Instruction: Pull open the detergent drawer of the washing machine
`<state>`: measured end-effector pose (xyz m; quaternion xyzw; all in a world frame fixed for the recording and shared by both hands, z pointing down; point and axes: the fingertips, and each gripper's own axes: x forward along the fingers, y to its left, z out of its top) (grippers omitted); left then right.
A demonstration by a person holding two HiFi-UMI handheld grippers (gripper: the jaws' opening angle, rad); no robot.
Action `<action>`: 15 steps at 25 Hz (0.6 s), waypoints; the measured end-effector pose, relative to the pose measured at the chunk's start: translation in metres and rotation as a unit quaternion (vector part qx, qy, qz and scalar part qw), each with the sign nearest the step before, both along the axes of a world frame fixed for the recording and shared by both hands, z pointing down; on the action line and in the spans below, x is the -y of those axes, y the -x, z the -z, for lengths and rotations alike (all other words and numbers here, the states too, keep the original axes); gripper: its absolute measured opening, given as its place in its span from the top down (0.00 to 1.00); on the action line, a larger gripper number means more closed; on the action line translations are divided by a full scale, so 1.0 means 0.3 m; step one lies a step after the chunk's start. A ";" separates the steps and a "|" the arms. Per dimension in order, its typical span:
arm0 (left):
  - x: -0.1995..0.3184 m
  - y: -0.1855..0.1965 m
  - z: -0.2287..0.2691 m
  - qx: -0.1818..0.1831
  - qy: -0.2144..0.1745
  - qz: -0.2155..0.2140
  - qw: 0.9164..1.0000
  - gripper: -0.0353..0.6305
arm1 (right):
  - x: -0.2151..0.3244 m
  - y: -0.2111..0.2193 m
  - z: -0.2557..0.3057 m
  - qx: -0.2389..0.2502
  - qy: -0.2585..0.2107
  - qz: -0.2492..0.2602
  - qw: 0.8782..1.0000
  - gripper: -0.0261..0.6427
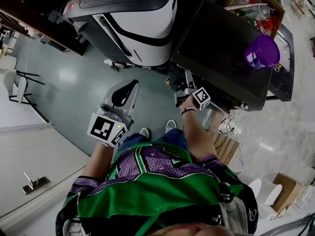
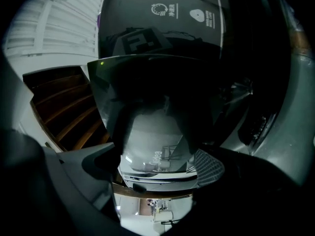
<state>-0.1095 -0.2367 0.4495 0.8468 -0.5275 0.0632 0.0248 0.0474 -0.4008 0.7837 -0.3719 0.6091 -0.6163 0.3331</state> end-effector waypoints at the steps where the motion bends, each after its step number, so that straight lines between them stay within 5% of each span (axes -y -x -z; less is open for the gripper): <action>1: -0.005 0.003 -0.001 -0.001 0.001 0.002 1.000 0.92 | 0.000 -0.001 0.000 0.001 0.001 -0.001 1.000 0.29; 15: -0.036 0.040 0.014 -0.010 -0.002 0.001 1.000 0.92 | -0.032 0.011 0.006 -0.003 0.012 -0.005 1.000 0.29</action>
